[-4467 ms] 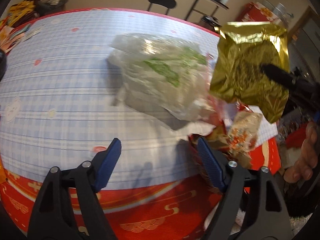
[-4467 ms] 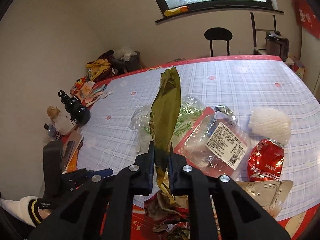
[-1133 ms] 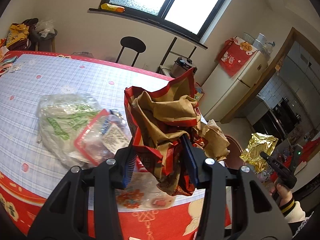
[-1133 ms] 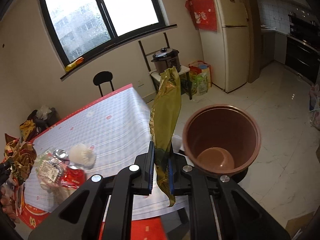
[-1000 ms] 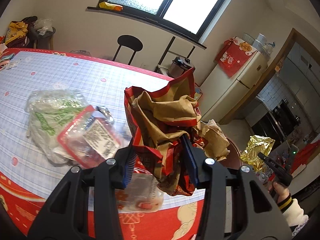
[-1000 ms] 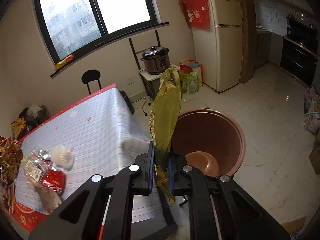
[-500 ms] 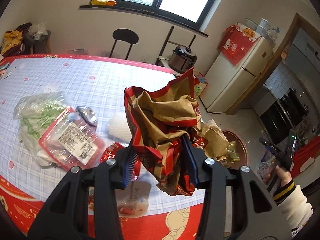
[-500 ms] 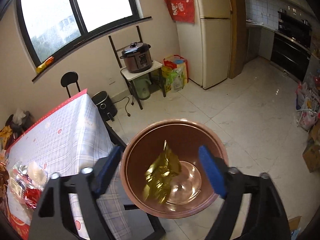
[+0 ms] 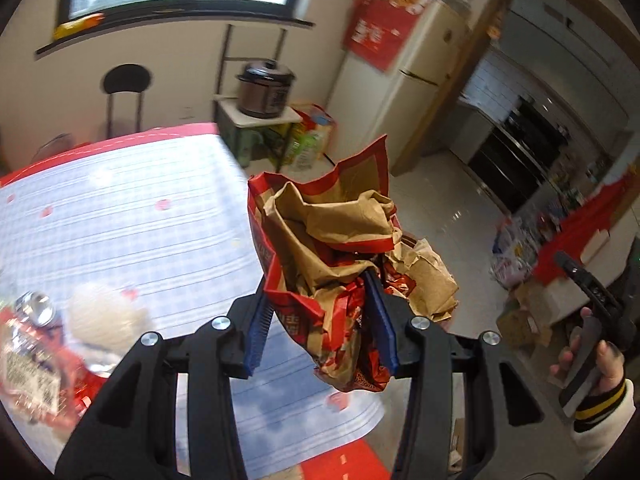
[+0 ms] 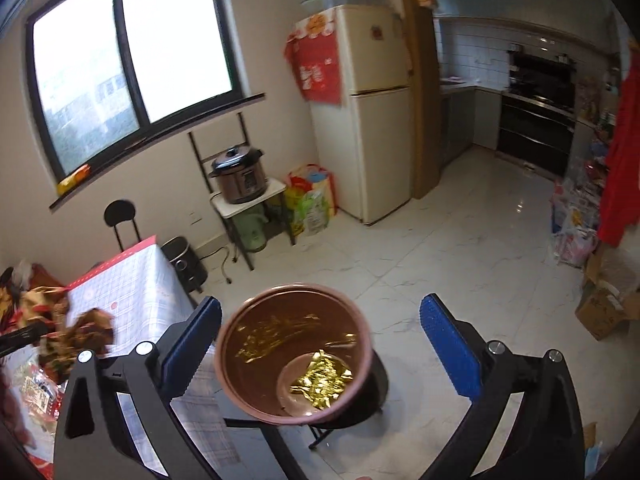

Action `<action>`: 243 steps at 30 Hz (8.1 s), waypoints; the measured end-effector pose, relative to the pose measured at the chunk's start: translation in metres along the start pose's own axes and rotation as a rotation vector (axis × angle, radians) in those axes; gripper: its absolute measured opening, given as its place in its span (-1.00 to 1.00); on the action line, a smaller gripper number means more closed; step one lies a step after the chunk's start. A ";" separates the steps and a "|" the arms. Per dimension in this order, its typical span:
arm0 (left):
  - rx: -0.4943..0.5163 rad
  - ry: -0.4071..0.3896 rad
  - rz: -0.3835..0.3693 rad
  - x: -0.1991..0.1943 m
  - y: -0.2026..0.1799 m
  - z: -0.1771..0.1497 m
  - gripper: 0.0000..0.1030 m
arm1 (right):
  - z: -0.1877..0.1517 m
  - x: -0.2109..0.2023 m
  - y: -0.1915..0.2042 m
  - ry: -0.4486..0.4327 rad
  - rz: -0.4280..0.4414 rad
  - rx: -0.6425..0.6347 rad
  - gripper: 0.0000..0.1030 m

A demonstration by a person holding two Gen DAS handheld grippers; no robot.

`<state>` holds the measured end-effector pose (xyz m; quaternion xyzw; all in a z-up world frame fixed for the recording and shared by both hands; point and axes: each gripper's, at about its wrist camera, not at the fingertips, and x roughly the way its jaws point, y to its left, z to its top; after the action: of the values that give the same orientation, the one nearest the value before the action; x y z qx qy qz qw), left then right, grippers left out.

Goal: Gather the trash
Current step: 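Move the left tool over the bin and release the red-gold paper, then return both tools to the table above the remaining trash, then grasp the clear plastic tray with the left tool while the right tool grasps the red can, then carry the crushed red can to the brown bin and open the right tool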

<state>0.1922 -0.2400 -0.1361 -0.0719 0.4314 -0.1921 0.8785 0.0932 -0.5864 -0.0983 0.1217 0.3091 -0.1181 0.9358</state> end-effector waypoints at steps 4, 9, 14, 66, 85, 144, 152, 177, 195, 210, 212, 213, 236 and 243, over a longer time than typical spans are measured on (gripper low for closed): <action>0.075 0.056 -0.054 0.053 -0.043 0.014 -0.10 | -0.008 -0.017 -0.022 -0.001 -0.041 0.042 0.90; 0.165 0.057 -0.092 0.106 -0.099 0.035 0.03 | -0.020 -0.035 -0.052 0.001 -0.103 0.084 0.90; 0.163 -0.043 -0.174 0.103 -0.128 0.060 0.88 | -0.026 -0.052 -0.072 -0.014 -0.154 0.121 0.90; -0.551 -0.234 0.527 -0.296 0.378 -0.240 0.89 | -0.236 0.008 0.438 0.446 0.459 -0.677 0.90; -0.337 -0.089 0.049 -0.157 0.369 -0.153 0.76 | -0.260 0.009 0.435 0.470 0.378 -0.567 0.90; -0.388 -0.063 -0.125 -0.157 0.373 -0.137 -0.06 | -0.257 0.061 0.480 0.573 0.455 -0.446 0.90; -0.424 -0.099 -0.091 -0.185 0.392 -0.159 -0.06 | -0.267 0.088 0.493 0.607 0.389 -0.402 0.90; -0.413 0.061 -0.064 -0.148 0.382 -0.196 0.13 | -0.286 0.081 0.477 0.664 0.407 -0.387 0.69; -0.231 0.106 -0.090 -0.126 0.330 -0.189 -0.15 | -0.265 0.048 0.444 0.601 0.444 -0.346 0.69; -0.205 -0.088 -0.213 -0.167 0.304 -0.151 -0.15 | -0.215 0.013 0.389 0.503 0.417 -0.268 0.69; -0.210 -0.129 -0.189 -0.181 0.304 -0.147 -0.14 | -0.209 0.004 0.383 0.487 0.424 -0.260 0.69; -0.211 -0.146 -0.177 -0.188 0.305 -0.145 -0.14 | -0.206 -0.001 0.382 0.476 0.429 -0.257 0.69; -0.273 -0.295 0.079 -0.249 0.265 -0.133 -0.14 | -0.150 -0.031 0.354 0.347 0.541 -0.255 0.69; -0.280 -0.298 0.103 -0.236 0.235 -0.125 -0.14 | -0.111 -0.003 0.283 0.309 0.464 -0.196 0.69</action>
<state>0.0276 0.0743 -0.1092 -0.1985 0.3225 -0.0723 0.9227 0.1136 -0.2861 -0.1393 0.1149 0.4216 0.1494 0.8870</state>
